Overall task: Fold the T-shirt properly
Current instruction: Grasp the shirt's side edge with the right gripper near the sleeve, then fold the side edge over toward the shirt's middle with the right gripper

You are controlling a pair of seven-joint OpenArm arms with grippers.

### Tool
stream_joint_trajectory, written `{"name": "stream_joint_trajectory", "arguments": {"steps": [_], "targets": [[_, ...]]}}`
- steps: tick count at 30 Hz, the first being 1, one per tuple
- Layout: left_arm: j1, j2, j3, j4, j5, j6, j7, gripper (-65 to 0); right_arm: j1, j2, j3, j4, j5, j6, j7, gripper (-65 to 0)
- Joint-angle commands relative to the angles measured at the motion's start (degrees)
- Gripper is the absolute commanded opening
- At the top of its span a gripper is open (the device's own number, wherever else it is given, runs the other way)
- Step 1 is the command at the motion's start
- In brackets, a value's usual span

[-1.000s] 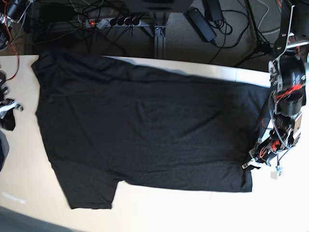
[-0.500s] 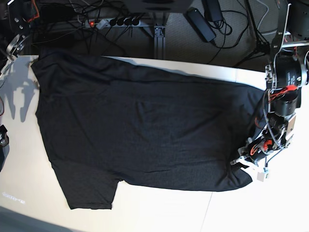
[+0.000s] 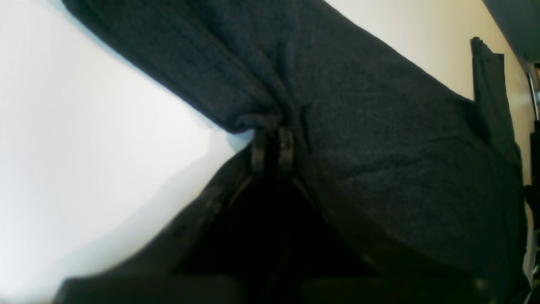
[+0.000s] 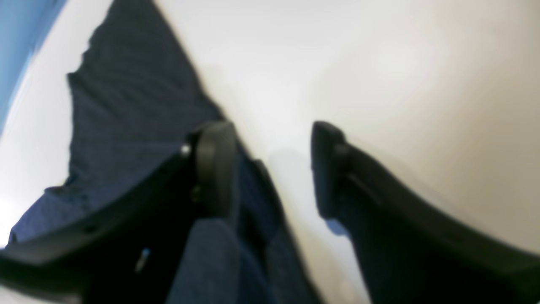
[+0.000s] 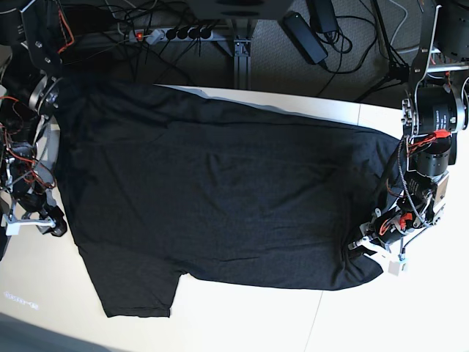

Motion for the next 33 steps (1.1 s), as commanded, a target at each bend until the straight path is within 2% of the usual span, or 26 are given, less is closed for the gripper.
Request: {"name": "stream_joint_trajectory", "arguments": {"steps": [1,4,9,14,15,18,19,23,29,33], "targets": [[-1.3,-0.7,0.0,0.7,0.4,-0.8,0.3,-65.0,0.7,-0.3,0.0,-0.1,-1.1,-1.4,-0.2,-32.6],[-1.3,-0.7,0.0,0.7,0.5,-0.8,0.3,-65.0,1.0,-2.9,0.0,-0.1,-1.5,-1.1,0.3,-32.6],[-1.3,-1.3,0.0,0.7,0.4,-0.8,0.2,-65.0,1.7,-6.3,-1.7,-0.1,-1.6,1.1,0.2,-32.7],[-1.7,-2.9,0.0,0.7,0.4,-0.8,-0.7,-65.0,1.7,-7.0,-8.0,0.0,-1.8,1.0,0.2,-34.3],[-1.8,-3.2,0.0,0.7,0.4,-0.8,-0.9,-65.0,1.7,-6.9,-9.1,0.2,-2.1,1.0,0.3,-38.3],[-2.0,-3.9,0.0,0.7,0.5,-0.8,-1.0,-65.0,1.7,-6.4,-10.1,1.3,-3.2,1.0,0.2,-60.2],[-2.1,-4.2,0.0,0.7,0.5,-0.8,-1.0,-65.0,1.5,-6.2,-10.1,1.9,-3.4,1.0,0.2,-65.0],[-2.1,-5.2,0.0,0.7,0.5,-0.8,-1.9,-65.0,1.2,-5.6,-10.1,5.1,-4.0,1.2,-0.2,-65.0],[-3.7,-6.8,0.0,0.7,0.4,-0.9,-2.1,-65.0,1.0,-5.5,-10.1,11.5,-3.5,3.6,-5.3,-65.0],[-4.2,-7.8,0.0,2.4,-2.1,-4.4,0.5,-65.0,0.3,-5.0,-10.2,16.2,-0.2,3.9,-9.9,-65.0]]}}
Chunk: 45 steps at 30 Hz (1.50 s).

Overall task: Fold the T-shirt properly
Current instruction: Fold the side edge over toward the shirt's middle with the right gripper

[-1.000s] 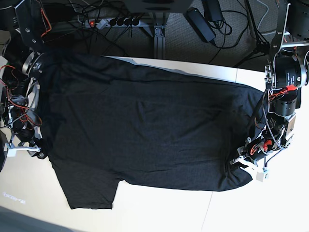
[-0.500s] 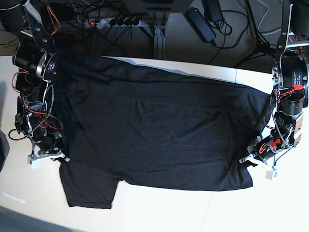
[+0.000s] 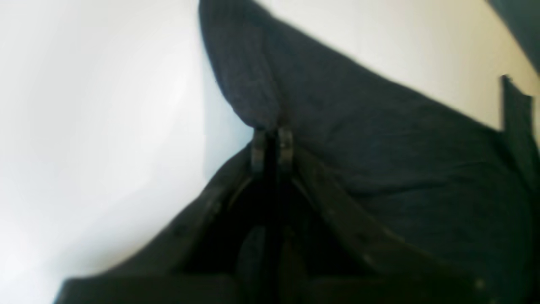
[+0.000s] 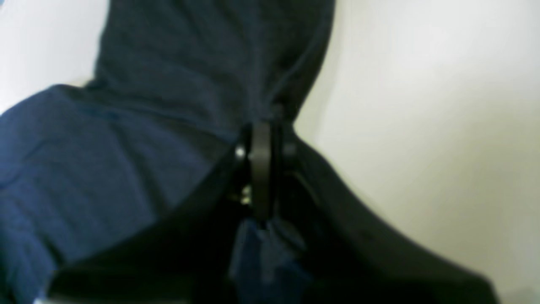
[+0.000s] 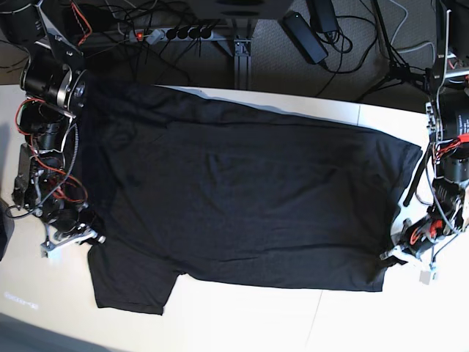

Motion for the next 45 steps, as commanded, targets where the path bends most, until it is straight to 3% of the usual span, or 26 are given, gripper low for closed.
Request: {"name": "stream_joint_trajectory", "arguments": {"steps": [1,8,14,18,24,45], "targets": [[-1.7,-1.6,-0.1,1.7,-2.1,-2.8,0.7,-65.0,1.2,1.3,0.0,2.4,2.3,2.6,-0.2,-65.0],[-0.5,-5.7,-0.1,4.3,-16.8,-2.8,12.4,-65.0,-6.5,3.0,0.1,13.5,8.9,3.2,-5.2,-65.0],[5.6,-10.4,-0.1,10.0,-21.1,-2.8,13.9,-65.0,-16.8,7.3,0.1,23.7,12.9,3.2,-4.8,-65.0],[10.9,-12.7,-0.1,16.9,-22.9,-2.8,13.9,-65.0,-21.3,9.3,0.1,28.4,12.9,3.2,-4.9,-65.0],[16.4,-13.1,-0.1,24.0,-23.2,-2.8,14.1,-65.0,-25.0,10.2,0.4,29.7,12.5,3.2,-4.9,-65.0],[19.3,-14.6,-0.1,24.7,-24.1,-2.8,16.3,-65.0,-27.3,10.2,1.4,29.7,9.2,3.2,-4.5,-65.0]]}}
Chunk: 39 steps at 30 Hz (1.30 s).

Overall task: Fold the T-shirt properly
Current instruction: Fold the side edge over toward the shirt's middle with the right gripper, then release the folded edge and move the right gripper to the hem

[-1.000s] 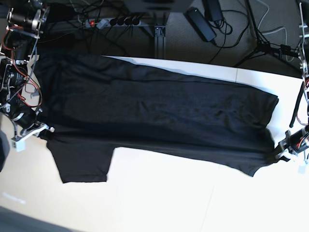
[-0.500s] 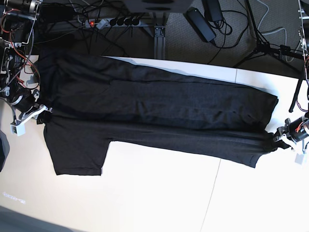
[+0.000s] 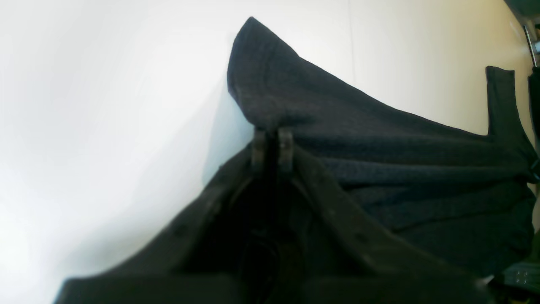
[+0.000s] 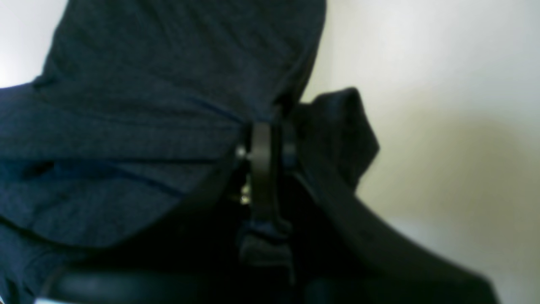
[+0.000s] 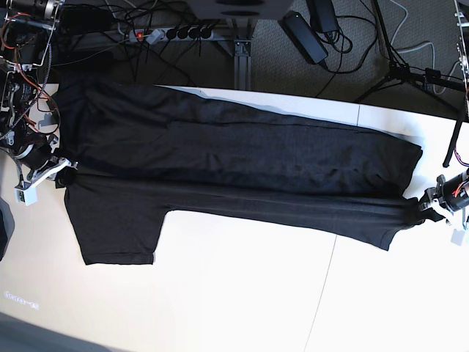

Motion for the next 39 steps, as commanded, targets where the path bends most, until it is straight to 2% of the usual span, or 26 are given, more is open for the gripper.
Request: {"name": "stream_joint_trajectory", "arguments": {"steps": [1,6,14,21,22,25,27,34,39], "targets": [[-1.1,-1.5,-0.4,0.9,-1.2,-1.3,-0.2,-65.0,0.8,1.3,0.8,1.0,-0.7,2.8,1.5,-65.0],[0.6,-1.5,-0.4,1.3,-5.4,-1.3,2.3,-65.0,0.8,1.3,0.8,1.0,-0.6,2.8,1.5,-65.0],[7.0,-1.5,-2.0,8.7,-5.4,-1.3,1.3,-65.0,0.7,1.3,0.7,1.0,-0.6,2.8,1.4,-65.0],[7.4,-1.3,-3.3,9.7,-5.2,-1.3,0.5,-65.0,0.8,1.3,0.7,0.9,-0.6,2.8,1.5,-65.0],[7.4,-1.2,-3.3,9.7,-5.2,-1.3,0.5,-65.0,0.8,1.3,0.7,0.9,-0.6,2.8,1.5,-60.7],[7.5,-0.6,-3.3,9.7,-3.9,-1.3,0.5,-65.0,0.8,1.3,0.7,0.9,-0.6,2.8,1.5,-42.1],[7.5,-0.5,-3.3,9.7,-3.0,-1.3,0.5,-65.0,0.8,1.3,0.7,0.9,-0.6,2.8,1.5,-34.8],[7.4,-0.5,-3.3,9.7,-2.6,-1.3,-0.2,-65.0,1.3,1.3,0.9,1.0,0.1,2.7,3.2,-33.3],[7.5,-0.5,-3.3,9.7,-1.8,-1.3,-0.1,-65.0,2.5,1.3,3.5,1.4,5.2,2.7,4.3,-33.3]]}}
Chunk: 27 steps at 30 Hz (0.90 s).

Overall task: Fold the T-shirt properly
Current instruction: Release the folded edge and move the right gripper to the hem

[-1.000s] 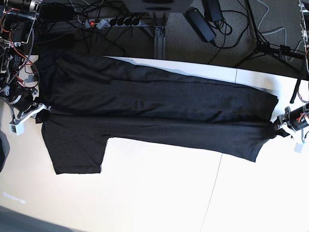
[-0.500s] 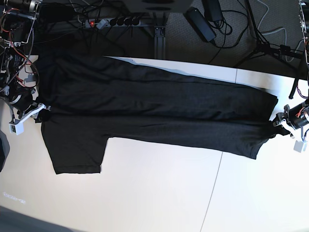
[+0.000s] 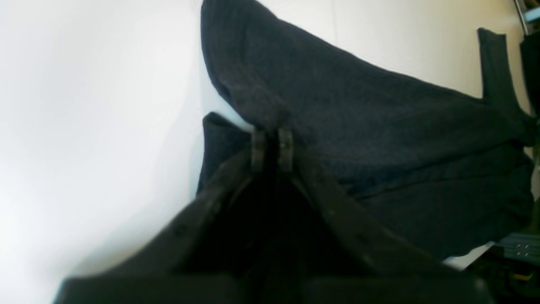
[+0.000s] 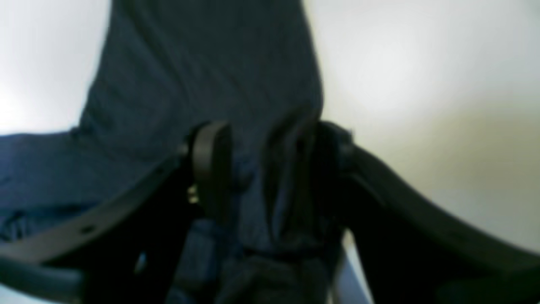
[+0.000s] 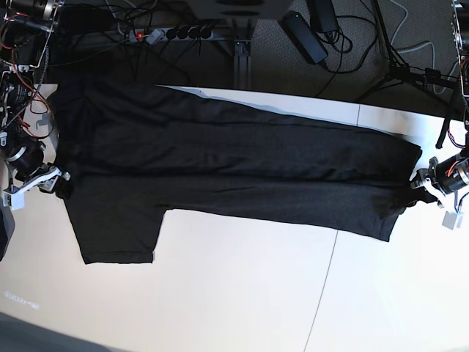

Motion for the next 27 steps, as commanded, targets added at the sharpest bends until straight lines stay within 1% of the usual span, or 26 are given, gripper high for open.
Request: {"name": "stream_joint_trajectory", "arguments": {"steps": [1,5,11,15,19,22,27], "targets": [[-1.1,-1.4,-0.6,0.9,-0.9,-1.3,-1.2,-65.0,2.3,1.3,1.2,1.1,1.1,2.7,0.8,-33.3],[-1.1,-1.5,-0.6,0.9,-1.0,-1.3,-1.2,-65.0,6.7,1.3,3.0,1.1,0.9,2.7,0.7,-33.3],[-1.1,-1.5,-0.6,0.9,-0.9,-1.3,-1.2,-65.0,14.1,1.3,3.1,-0.2,-2.3,2.7,0.7,-33.3],[-1.0,-1.5,-0.6,0.9,-0.9,-1.3,-0.9,-65.0,17.9,1.3,3.1,-3.6,-3.7,2.7,1.4,-33.3],[-1.1,-1.5,-0.6,0.9,-0.9,-1.3,-1.0,-65.0,21.1,1.3,3.1,-9.2,-4.3,2.7,2.1,-33.3],[-1.1,-1.5,-0.6,0.9,-0.9,-1.3,-1.0,-65.0,22.7,1.3,3.1,-13.4,-6.7,2.7,3.8,-33.3],[-1.1,-1.5,-0.6,0.9,-1.0,-1.3,-1.0,-65.0,22.8,1.3,3.1,-18.4,-9.2,2.7,8.1,-33.3]]}}
